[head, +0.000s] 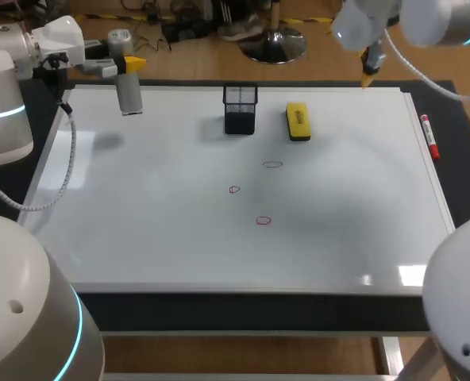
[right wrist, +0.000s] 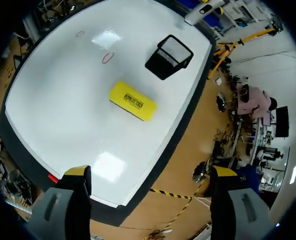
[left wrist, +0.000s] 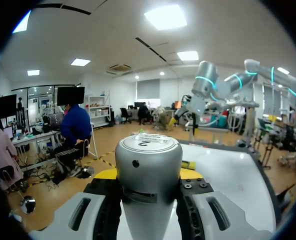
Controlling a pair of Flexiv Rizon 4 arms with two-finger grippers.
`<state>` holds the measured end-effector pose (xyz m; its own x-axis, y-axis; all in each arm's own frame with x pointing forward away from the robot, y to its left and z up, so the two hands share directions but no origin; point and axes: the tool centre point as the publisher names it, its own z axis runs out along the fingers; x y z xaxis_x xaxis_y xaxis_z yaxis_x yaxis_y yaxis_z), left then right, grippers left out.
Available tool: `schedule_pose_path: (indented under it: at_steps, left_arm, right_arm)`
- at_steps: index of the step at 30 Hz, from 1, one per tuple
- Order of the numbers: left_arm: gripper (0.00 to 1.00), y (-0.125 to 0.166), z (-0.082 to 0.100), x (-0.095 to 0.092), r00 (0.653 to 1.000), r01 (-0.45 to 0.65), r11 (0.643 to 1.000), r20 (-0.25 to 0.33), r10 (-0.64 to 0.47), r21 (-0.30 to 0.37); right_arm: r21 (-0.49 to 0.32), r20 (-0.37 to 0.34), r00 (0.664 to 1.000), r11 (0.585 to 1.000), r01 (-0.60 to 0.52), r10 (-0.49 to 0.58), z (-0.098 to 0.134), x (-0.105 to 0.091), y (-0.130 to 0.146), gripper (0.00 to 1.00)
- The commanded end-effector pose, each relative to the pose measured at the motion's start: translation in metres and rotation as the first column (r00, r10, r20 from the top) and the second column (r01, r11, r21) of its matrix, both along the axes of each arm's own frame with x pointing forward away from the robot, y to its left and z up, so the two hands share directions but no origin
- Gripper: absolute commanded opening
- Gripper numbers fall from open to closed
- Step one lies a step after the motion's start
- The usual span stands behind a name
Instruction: Pick up the inspection probe, press it on each red-marked spot on the whiteboard one by one, put down the probe, pick up the eraser, and wipe off all the red marks.
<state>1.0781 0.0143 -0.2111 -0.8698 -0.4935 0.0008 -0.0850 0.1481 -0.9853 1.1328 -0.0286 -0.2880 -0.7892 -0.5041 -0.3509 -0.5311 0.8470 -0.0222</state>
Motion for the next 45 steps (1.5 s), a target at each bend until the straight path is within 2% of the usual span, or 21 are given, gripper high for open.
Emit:
schedule_pose_path:
  at_steps: [1,19,24,26,32,34,35,36,38,43,45]
  left_arm:
    - [0.0,0.0,0.001,0.0,1.0,-0.001,1.0,0.002,0.001,-0.001]
    - [0.0,0.0,0.001,0.0,1.0,-0.001,1.0,0.002,0.001,-0.001]
    - [0.0,0.0,0.001,0.0,1.0,-0.001,1.0,0.002,0.001,-0.001]
    - [0.0,0.0,0.001,0.0,1.0,-0.001,1.0,0.002,0.001,-0.001]
    - [0.0,0.0,0.001,0.0,1.0,-0.001,1.0,0.002,0.001,-0.001]
    - [0.0,0.0,0.001,0.0,1.0,-0.001,1.0,0.002,0.001,-0.001]
    - [0.0,0.0,0.001,0.0,1.0,-0.001,1.0,0.002,0.001,-0.001]
    - [0.0,0.0,0.001,0.0,1.0,-0.001,1.0,0.002,0.001,-0.001]
    - [0.0,0.0,0.001,0.0,1.0,-0.001,1.0,0.002,0.001,-0.001]
    - [0.0,0.0,0.001,0.0,1.0,-0.001,1.0,0.002,0.001,-0.001]
    - [0.0,0.0,0.001,0.0,1.0,-0.001,1.0,0.002,0.001,-0.001]
  right_arm:
    - [-0.391,-0.186,0.982,0.917,-0.074,0.0,0.005,-0.001,0.005,1.0]
    - [-0.391,-0.186,0.982,0.917,-0.074,0.0,0.005,-0.001,0.005,1.0]
    - [-0.343,-0.183,0.973,0.918,-0.199,0.143,-0.004,-0.005,0.012,1.0]
    - [-0.337,-0.203,0.966,0.914,-0.224,0.162,-0.01,-0.006,0.013,1.0]
    - [-0.332,-0.252,0.923,0.871,-0.364,0.29,-0.03,-0.011,0.015,1.0]
    - [-0.296,-0.245,0.904,0.86,-0.415,0.351,-0.037,-0.013,0.017,1.0]
    - [-0.292,-0.26,0.89,0.848,-0.442,0.375,-0.042,-0.014,0.018,1.0]
    - [-0.268,-0.234,0.878,0.841,-0.47,0.417,-0.046,-0.014,0.019,1.0]
    - [-0.263,-0.246,0.853,0.815,-0.516,0.461,-0.054,-0.016,0.021,1.0]
    - [-0.221,-0.196,0.777,0.745,-0.629,0.598,-0.069,-0.02,0.03,1.0]
    - [-0.215,-0.211,0.733,0.701,-0.68,0.647,-0.075,-0.023,0.036,1.0]
